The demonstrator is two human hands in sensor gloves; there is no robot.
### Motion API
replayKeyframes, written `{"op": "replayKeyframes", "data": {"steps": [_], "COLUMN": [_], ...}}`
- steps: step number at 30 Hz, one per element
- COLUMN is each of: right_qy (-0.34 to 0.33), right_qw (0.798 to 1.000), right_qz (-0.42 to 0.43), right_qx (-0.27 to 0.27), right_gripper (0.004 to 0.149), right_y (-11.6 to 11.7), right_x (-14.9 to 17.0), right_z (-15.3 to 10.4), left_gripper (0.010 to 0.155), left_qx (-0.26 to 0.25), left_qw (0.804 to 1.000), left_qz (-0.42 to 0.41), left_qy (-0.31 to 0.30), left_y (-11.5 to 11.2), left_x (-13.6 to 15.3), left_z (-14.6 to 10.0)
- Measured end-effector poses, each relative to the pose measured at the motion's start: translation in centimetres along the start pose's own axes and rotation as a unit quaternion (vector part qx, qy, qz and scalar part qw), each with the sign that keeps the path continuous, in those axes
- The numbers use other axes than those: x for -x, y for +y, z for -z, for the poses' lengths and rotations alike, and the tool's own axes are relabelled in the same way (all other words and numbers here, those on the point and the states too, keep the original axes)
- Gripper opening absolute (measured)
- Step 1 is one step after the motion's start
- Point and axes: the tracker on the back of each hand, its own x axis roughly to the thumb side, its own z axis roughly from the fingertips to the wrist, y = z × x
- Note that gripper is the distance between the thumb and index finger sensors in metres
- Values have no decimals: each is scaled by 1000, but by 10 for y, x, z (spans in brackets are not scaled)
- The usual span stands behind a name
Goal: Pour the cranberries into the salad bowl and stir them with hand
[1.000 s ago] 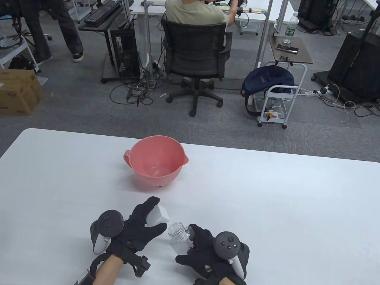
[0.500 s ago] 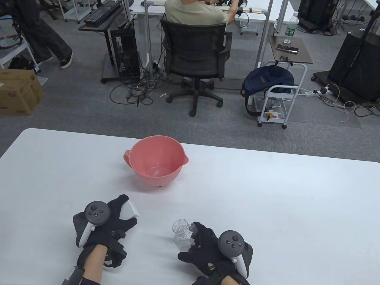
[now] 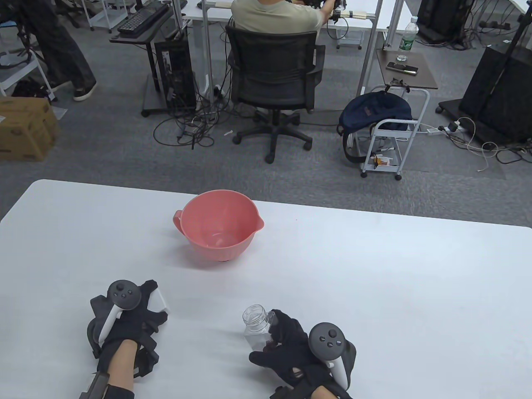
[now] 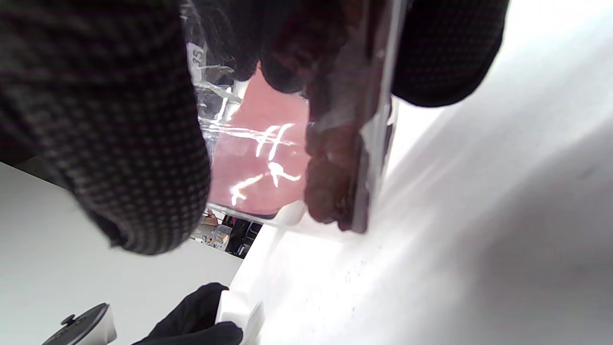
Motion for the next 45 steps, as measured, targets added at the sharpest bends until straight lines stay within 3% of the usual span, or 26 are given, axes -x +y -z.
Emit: {"op": "replayKeyframes", "data": {"steps": [6,10,15,19,21,25,35,45], "right_qy": [-5,-3,-19,-30,-37,-52,-56,-68], "right_qw": [1000,1000,999,998,997,996,994,992], "right_qz": [10,19,32,54,71,69,89,104], "right_qx": [8,7,1,3,0,8,12,32], "right_gripper": [98,98,98,98,98,98,98,98], "right_y": [-3,-4,-3,-5,-6,-11,-14,-24], "right_x": [-1,-1,-4,-8,-9,-13,-9,-5], "right_z": [1,1,1,1,1,0,5,8], "left_gripper": [88,97,96,85,83,91,110,109], "left_qx": [44,64,-11,-114,-122,-97,-21,20], "left_qw": [999,997,996,984,979,967,993,992], "left_qz": [15,24,-11,-91,-127,-217,-118,-119], "left_qy": [1,-35,-91,-104,-104,-95,-20,22], "left_y": [-8,-5,6,16,19,20,37,20], "left_x": [-2,-9,-22,-31,-33,-47,-110,-132], "left_z": [4,-1,-14,-30,-33,-29,2,30]}}
